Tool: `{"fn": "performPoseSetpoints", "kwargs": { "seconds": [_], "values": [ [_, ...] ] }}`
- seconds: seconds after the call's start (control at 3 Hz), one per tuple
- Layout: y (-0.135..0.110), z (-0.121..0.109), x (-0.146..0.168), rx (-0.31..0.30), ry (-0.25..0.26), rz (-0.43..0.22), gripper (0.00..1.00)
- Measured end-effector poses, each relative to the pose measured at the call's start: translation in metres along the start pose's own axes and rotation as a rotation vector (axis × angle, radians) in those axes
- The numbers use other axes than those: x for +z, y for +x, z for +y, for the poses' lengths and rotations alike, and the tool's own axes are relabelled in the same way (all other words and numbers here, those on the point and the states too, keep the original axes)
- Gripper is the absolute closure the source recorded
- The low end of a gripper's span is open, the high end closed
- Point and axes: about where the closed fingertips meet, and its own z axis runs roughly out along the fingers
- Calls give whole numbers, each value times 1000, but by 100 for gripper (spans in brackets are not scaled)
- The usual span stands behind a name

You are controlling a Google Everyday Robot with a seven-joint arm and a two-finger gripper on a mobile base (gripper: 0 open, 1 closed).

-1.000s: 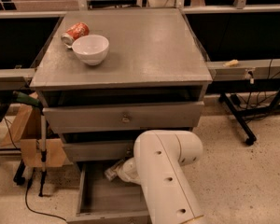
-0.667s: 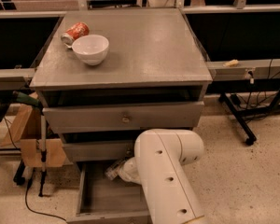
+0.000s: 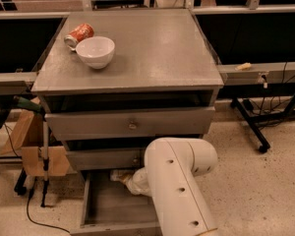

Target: Pick blue plastic bottle from bottom drawer and place on counter

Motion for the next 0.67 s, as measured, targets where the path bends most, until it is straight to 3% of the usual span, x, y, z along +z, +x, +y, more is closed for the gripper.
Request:
{"fn": "performPoseSetpoints", "kwargs": {
  "seconds": [0.33,0.67],
  "values": [
    [0,0,0,0,0,0,0],
    [0,-16,-5,8,18,2,0]
  ]
}}
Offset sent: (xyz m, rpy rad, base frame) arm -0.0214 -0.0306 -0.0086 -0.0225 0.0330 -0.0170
